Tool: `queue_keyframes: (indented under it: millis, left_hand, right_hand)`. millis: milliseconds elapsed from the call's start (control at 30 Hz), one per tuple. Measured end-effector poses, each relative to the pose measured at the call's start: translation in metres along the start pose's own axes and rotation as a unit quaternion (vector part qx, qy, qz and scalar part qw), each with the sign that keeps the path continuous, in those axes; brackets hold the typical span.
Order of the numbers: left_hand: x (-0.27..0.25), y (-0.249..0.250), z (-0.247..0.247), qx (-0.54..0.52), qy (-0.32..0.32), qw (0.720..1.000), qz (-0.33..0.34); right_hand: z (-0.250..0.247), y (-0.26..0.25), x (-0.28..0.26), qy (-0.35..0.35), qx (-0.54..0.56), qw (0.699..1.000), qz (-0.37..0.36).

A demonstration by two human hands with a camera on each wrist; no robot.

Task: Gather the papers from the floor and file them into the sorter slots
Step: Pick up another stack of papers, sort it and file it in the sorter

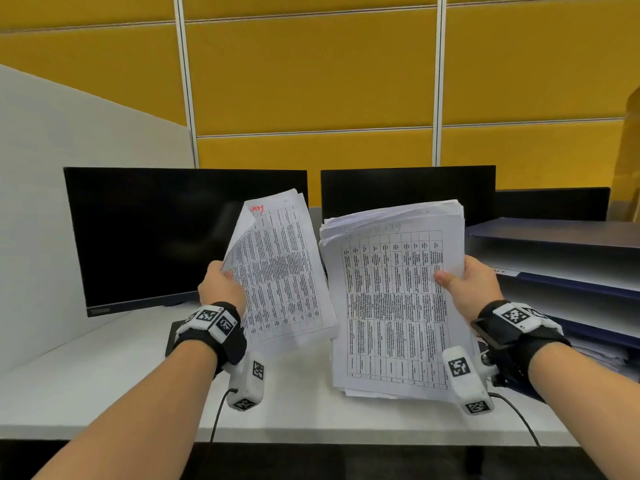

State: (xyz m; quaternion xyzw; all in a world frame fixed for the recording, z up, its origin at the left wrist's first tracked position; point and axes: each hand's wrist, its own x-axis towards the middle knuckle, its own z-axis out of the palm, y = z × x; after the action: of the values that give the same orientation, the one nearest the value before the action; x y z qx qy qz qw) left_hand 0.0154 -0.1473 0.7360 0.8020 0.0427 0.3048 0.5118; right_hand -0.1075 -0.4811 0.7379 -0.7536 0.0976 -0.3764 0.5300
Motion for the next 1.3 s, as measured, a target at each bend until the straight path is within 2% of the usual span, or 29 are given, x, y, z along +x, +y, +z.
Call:
queue_keyframes:
  millis: [200,300,433,567,700,833,933,1033,1167,1300]
  left_hand:
    - [-0.001,0.013,-0.014,-0.019,0.017,1.0,-0.007]
    - [-0.006,0.02,-0.016,-0.046,-0.011,0.999,0.002]
    - [-0.012,0.03,-0.003,-0.11,-0.112,0.987,0.043]
    - [-0.03,0.032,0.012,-0.191,-0.261,0.946,0.026]
    - [-0.042,0.029,0.026,-0.25,-0.306,0.918,0.017]
    - [-0.047,0.028,0.044,-0.259,-0.347,0.901,0.018]
    - [-0.049,0.028,0.056,-0.216,-0.33,0.918,0.03]
    - [-0.05,0.032,0.06,-0.219,-0.251,0.941,0.053]
    - [-0.054,0.045,0.047,-0.25,-0.177,0.947,0.098]
    - [-0.052,0.055,0.03,-0.259,-0.163,0.945,0.115]
  right_hand:
    - [0.002,-0.023,-0.007,-0.004,0.013,1.0,-0.025]
    - [0.005,-0.029,-0.008,-0.023,0.014,0.999,-0.033]
    - [0.015,-0.031,-0.008,-0.051,0.033,0.998,-0.03]
    - [0.033,-0.018,-0.008,-0.051,0.047,0.997,-0.016]
    - [0.047,0.0,-0.004,-0.026,0.049,0.998,0.002]
    - [0.053,0.016,0.0,0.004,0.043,0.999,0.008]
    - [0.055,0.023,0.001,0.036,0.043,0.998,0.015]
    - [0.058,0.029,0.002,0.078,0.034,0.996,0.019]
    - [0.058,0.026,0.0,0.081,0.017,0.996,0.037]
    - [0.057,0.019,-0.003,0.078,-0.005,0.996,0.036]
